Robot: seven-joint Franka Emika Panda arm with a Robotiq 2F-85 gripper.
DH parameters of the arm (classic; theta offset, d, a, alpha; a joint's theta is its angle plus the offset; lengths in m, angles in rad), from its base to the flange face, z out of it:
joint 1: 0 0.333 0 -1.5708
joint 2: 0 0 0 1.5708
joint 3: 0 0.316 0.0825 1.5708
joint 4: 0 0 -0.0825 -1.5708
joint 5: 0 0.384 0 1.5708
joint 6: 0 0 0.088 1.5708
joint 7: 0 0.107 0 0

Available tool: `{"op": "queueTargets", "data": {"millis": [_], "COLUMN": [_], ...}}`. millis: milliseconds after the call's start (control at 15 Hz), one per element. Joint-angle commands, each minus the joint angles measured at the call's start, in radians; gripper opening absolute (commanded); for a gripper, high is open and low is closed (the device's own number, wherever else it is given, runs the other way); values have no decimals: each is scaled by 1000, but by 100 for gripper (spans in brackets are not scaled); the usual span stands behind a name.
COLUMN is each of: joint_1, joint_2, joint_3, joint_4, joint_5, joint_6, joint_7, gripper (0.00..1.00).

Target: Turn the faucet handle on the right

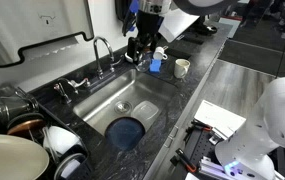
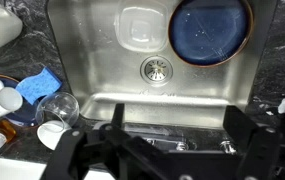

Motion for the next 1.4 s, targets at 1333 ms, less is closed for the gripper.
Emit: {"op": "queueTargets", "data": {"millis": [1333], "joint_1": [10], "joint_2": [122], "joint_3": [-346], "joint_4": [-51], "joint_5": [-123], "joint_6": [287], "joint_7": [-685], "gripper": [100]}}
